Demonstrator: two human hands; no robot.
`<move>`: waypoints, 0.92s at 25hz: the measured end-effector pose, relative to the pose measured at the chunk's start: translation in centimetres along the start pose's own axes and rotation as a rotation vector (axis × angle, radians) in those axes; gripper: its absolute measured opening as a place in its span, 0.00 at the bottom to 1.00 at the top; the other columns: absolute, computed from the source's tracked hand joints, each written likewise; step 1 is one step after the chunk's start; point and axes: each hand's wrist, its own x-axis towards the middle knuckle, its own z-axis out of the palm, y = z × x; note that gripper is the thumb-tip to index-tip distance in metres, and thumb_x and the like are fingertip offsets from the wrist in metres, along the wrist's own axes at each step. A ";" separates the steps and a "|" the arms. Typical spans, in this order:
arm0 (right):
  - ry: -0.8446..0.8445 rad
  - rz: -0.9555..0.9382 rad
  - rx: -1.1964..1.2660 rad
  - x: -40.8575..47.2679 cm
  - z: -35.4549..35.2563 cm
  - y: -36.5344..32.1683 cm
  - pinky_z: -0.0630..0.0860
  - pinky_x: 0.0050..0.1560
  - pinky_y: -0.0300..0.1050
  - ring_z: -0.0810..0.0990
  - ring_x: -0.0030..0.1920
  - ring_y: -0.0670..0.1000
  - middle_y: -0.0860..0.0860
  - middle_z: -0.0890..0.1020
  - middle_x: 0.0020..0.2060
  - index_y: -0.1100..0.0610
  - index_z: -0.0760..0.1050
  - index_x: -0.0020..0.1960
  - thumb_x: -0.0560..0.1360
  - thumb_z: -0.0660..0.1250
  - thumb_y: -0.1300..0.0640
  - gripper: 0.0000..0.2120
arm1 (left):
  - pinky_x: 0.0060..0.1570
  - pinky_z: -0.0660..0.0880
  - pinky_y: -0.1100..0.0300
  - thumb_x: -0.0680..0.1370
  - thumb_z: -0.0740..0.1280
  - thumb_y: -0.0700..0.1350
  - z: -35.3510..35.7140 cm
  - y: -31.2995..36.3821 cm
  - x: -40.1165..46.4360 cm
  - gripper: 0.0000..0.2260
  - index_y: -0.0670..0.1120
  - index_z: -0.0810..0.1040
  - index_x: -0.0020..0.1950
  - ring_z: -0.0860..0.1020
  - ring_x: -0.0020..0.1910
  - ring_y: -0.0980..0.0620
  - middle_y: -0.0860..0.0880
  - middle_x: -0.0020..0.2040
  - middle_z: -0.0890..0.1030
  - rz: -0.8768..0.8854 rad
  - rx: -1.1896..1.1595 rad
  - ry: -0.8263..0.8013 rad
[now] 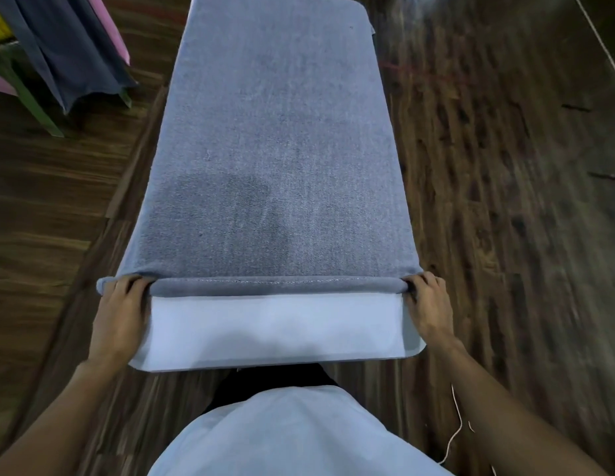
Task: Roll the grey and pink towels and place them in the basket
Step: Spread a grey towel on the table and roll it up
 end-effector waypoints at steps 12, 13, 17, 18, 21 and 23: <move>-0.292 0.047 0.249 0.3 -3.0 2.4 0.75 0.50 0.44 0.81 0.48 0.50 0.48 0.83 0.49 0.53 0.80 0.55 0.74 0.71 0.63 0.11 | 0.54 0.72 0.66 0.73 0.71 0.32 -3.3 -2.4 1.4 0.12 0.44 0.81 0.54 0.81 0.50 0.49 0.46 0.51 0.83 0.058 -0.202 -0.254; -0.239 0.105 0.311 1.0 -3.0 2.0 0.77 0.50 0.48 0.81 0.46 0.51 0.49 0.83 0.47 0.53 0.79 0.52 0.73 0.72 0.63 0.10 | 0.53 0.70 0.72 0.72 0.71 0.31 -3.3 -2.0 2.0 0.13 0.46 0.80 0.51 0.80 0.48 0.52 0.45 0.49 0.82 0.023 -0.228 -0.196; 0.001 0.078 0.133 0.3 -1.2 0.7 0.77 0.53 0.56 0.74 0.51 0.56 0.53 0.76 0.50 0.55 0.80 0.50 0.75 0.69 0.64 0.07 | 0.51 0.75 0.45 0.71 0.71 0.31 -2.4 0.2 0.7 0.09 0.42 0.82 0.47 0.72 0.48 0.43 0.41 0.47 0.76 0.052 -0.012 0.016; 0.057 0.038 0.007 -0.7 -0.6 0.5 0.76 0.52 0.57 0.72 0.53 0.58 0.54 0.76 0.51 0.55 0.81 0.53 0.75 0.69 0.63 0.08 | 0.49 0.73 0.41 0.71 0.71 0.31 -2.0 0.5 -0.4 0.10 0.40 0.82 0.51 0.70 0.49 0.38 0.40 0.49 0.76 0.049 0.048 0.061; 0.168 -0.104 -0.148 -3.4 0.8 0.4 0.77 0.52 0.58 0.73 0.54 0.62 0.58 0.79 0.54 0.59 0.79 0.59 0.70 0.73 0.61 0.18 | 0.56 0.71 0.38 0.72 0.69 0.31 -0.3 0.6 -3.6 0.19 0.38 0.76 0.63 0.69 0.57 0.34 0.37 0.59 0.74 0.062 0.120 0.058; 0.155 -0.146 -0.139 -3.6 1.1 0.3 0.77 0.54 0.58 0.73 0.56 0.62 0.59 0.80 0.55 0.62 0.78 0.61 0.69 0.74 0.63 0.21 | 0.60 0.71 0.40 0.75 0.66 0.32 0.3 0.4 -3.8 0.21 0.39 0.71 0.68 0.68 0.62 0.37 0.40 0.64 0.71 0.031 0.087 0.015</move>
